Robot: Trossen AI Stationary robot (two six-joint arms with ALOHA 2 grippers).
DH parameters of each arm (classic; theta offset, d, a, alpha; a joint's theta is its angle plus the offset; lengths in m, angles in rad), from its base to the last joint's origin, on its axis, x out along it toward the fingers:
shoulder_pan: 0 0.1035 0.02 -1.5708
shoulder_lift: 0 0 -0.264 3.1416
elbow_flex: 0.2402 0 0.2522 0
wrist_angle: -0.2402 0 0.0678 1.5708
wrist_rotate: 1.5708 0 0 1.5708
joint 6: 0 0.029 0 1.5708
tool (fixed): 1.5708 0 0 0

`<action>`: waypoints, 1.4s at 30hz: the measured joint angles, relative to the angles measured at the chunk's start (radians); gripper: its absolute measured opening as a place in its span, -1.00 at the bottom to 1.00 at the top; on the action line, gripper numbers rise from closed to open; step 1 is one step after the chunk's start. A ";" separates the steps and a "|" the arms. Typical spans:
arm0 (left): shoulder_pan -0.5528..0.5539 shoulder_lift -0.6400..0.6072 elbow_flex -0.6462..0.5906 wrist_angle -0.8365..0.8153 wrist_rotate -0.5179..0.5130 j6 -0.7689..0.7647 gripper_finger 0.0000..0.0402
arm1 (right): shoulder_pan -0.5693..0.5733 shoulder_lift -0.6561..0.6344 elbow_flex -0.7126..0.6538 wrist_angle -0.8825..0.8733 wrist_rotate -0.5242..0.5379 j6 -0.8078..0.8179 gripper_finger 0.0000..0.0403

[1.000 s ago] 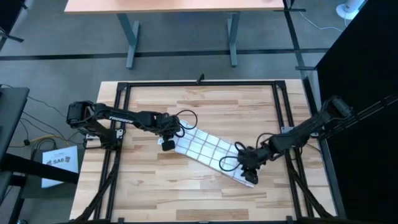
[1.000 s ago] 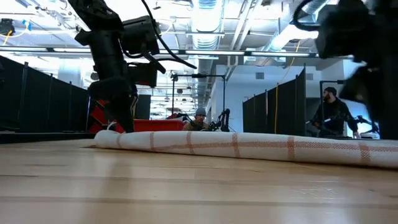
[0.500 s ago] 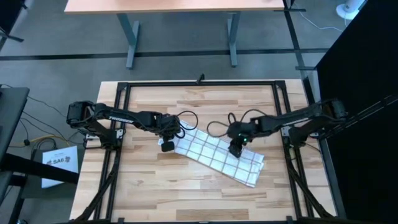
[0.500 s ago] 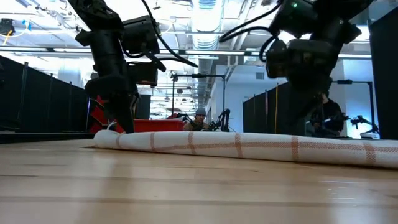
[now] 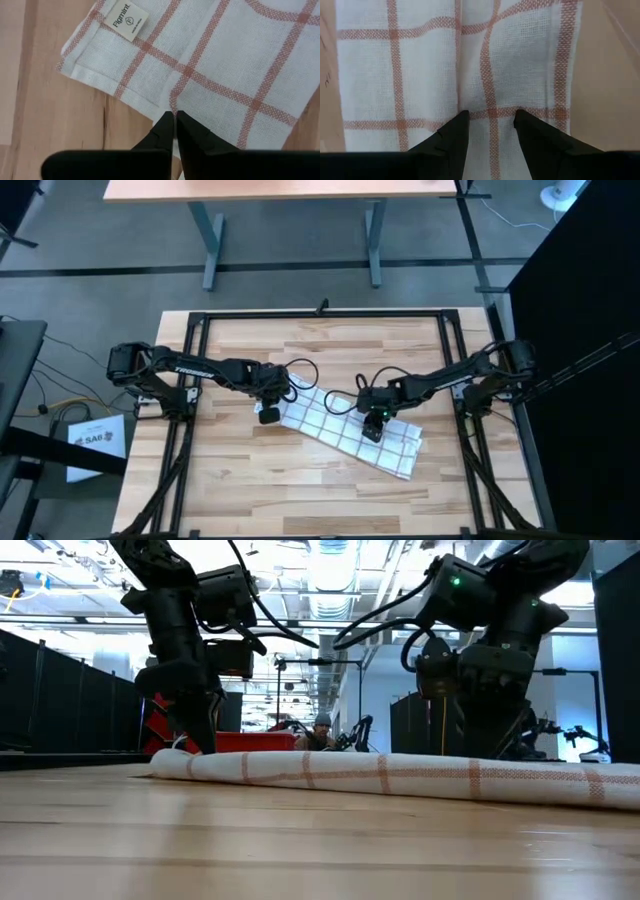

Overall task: Roll towel
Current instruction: Fold the white patterned towel

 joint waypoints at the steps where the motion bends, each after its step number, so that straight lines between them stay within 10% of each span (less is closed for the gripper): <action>1: 0.000 0.000 0.000 0.001 0.000 0.000 -1.00 | 0.000 -0.001 -0.001 0.000 0.000 -0.002 -0.24; 42: 0.281 0.177 0.280 0.157 0.048 0.030 -1.00 | 0.120 -0.001 -0.004 -0.046 -0.005 0.005 -0.24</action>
